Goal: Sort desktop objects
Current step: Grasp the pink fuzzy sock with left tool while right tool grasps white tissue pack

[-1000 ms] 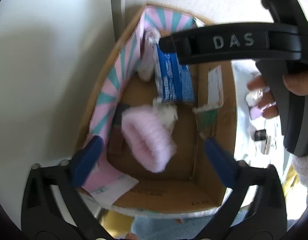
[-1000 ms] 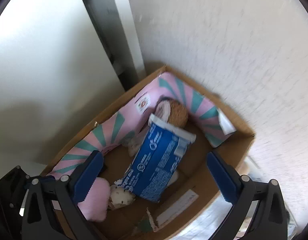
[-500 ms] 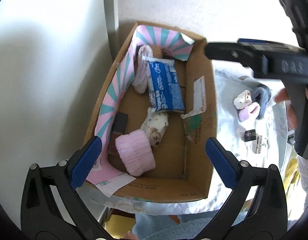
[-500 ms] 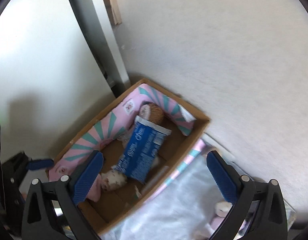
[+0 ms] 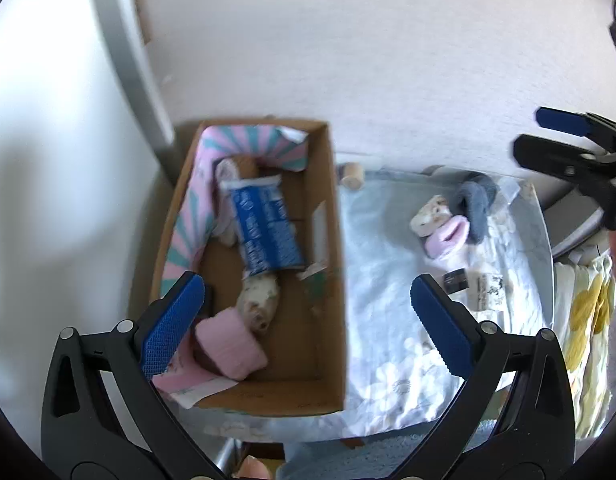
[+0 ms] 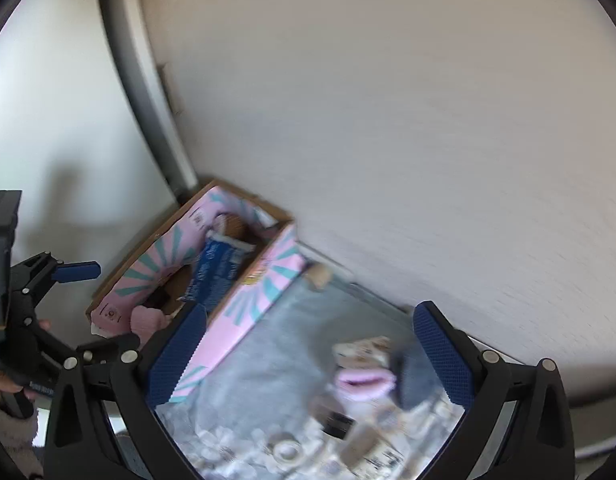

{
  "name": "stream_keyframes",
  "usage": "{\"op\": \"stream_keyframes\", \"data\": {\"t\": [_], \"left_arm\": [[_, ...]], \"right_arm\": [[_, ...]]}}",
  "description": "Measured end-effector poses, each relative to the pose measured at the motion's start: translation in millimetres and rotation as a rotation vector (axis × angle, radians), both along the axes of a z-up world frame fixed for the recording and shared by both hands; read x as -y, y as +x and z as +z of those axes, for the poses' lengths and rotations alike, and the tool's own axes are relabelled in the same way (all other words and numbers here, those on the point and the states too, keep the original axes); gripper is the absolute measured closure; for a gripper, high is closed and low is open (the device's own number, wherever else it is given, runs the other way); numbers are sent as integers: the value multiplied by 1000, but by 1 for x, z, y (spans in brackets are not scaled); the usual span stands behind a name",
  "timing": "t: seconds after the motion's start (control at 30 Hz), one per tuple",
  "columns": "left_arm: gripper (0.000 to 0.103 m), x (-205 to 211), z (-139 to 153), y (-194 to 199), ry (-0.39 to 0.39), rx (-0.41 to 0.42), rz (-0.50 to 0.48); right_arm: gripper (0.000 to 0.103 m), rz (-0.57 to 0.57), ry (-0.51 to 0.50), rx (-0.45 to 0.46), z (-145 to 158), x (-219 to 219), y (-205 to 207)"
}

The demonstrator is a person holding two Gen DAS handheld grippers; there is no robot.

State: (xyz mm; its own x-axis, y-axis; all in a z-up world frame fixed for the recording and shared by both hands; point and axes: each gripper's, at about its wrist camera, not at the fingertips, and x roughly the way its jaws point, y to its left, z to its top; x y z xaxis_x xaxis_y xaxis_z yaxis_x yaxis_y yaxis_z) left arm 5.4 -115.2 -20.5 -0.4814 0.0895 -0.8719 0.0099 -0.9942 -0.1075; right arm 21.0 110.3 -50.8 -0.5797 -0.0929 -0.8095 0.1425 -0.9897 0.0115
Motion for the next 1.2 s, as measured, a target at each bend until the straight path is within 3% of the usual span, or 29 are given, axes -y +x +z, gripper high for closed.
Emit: {"op": "stream_keyframes", "data": {"t": [0.23,0.47,0.73,0.9,1.03,1.2], "left_arm": [[0,-42,16,-2,14,-45,-100],[0,-87,10,-9,50,-45,-191],[9,-141,-16,-18,55,-84,-305],[12,-175,-46,-29,-27,-149,-369],[26,-195,-78,-43,-63,-178,-414],[36,-214,-115,-56,-110,-215,-482]], "right_arm": [[0,-162,0,-35,15,-65,46],[0,-260,-1,-6,-5,-100,91],[0,-350,-45,61,-62,-119,126],[0,-427,-40,80,-110,-115,137],[1,-487,-41,83,-151,-108,142],[11,-530,-46,70,-187,-98,145]]}}
